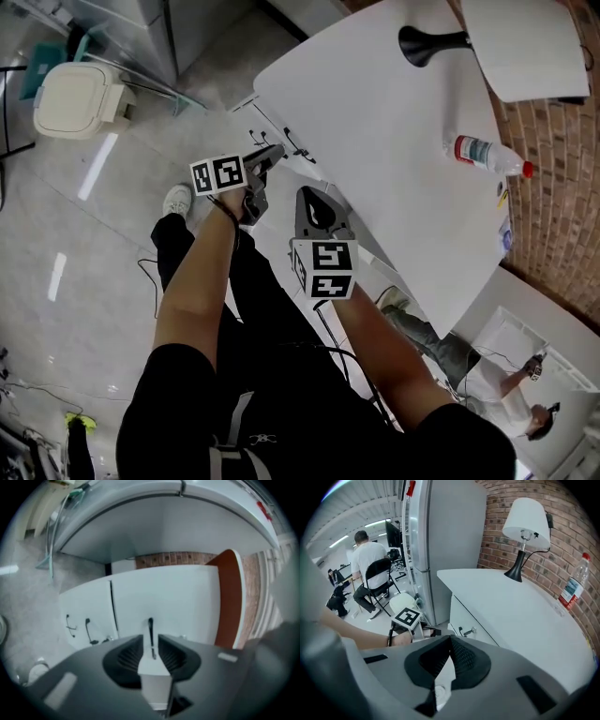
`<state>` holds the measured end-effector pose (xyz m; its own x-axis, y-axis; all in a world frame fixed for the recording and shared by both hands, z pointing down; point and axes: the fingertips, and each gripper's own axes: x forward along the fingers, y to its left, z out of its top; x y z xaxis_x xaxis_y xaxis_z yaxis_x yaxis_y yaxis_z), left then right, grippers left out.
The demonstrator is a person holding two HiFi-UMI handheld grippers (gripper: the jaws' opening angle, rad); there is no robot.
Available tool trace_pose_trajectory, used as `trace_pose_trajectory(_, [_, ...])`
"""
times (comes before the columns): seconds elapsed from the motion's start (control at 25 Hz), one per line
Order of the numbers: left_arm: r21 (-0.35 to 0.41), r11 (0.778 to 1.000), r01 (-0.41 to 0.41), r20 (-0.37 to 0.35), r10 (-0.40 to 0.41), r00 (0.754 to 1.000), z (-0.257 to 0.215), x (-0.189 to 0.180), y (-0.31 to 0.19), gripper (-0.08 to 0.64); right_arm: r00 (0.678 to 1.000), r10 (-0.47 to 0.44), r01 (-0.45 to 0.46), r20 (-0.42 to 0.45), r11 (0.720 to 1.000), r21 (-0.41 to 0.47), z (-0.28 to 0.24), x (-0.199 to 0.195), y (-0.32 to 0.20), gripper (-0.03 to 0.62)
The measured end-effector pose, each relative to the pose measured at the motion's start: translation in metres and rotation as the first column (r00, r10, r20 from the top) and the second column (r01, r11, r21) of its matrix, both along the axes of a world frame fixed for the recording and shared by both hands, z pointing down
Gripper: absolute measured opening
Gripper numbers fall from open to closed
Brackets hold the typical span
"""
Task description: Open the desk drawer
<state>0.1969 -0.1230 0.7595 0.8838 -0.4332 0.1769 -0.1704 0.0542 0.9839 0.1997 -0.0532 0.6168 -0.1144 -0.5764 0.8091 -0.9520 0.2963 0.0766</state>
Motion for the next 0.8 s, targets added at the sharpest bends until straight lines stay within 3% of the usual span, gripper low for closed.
trace_pose_trajectory(0.16, [-0.002,1.0,0.005,-0.041,-0.005,0.999,0.007,0.017,-0.008,0.087,1.0,0.022,-0.022,-0.019,1.0,-0.01,0.005,0.014,0.006,-0.002])
trace_pose_trajectory(0.48, [0.009,1.0,0.001,-0.058,0.0,0.998,0.012,0.038,-0.019,0.097,0.999,0.022,-0.023,-0.026,0.999,-0.034,0.007,0.025,0.019,-0.002])
trace_pose_trajectory(0.6, [0.019,1.0,0.01,-0.083,-0.008,0.997,0.008,0.039,-0.022,0.031,0.999,0.031,-0.031,-0.024,0.999,-0.032,0.007,0.028,0.017,-0.002])
trace_pose_trajectory(0.8, [-0.021,1.0,0.015,-0.13,-0.018,0.991,0.004,0.037,-0.018,0.023,0.999,0.033,-0.034,-0.025,0.999,-0.024,0.004,0.03,0.015,-0.002])
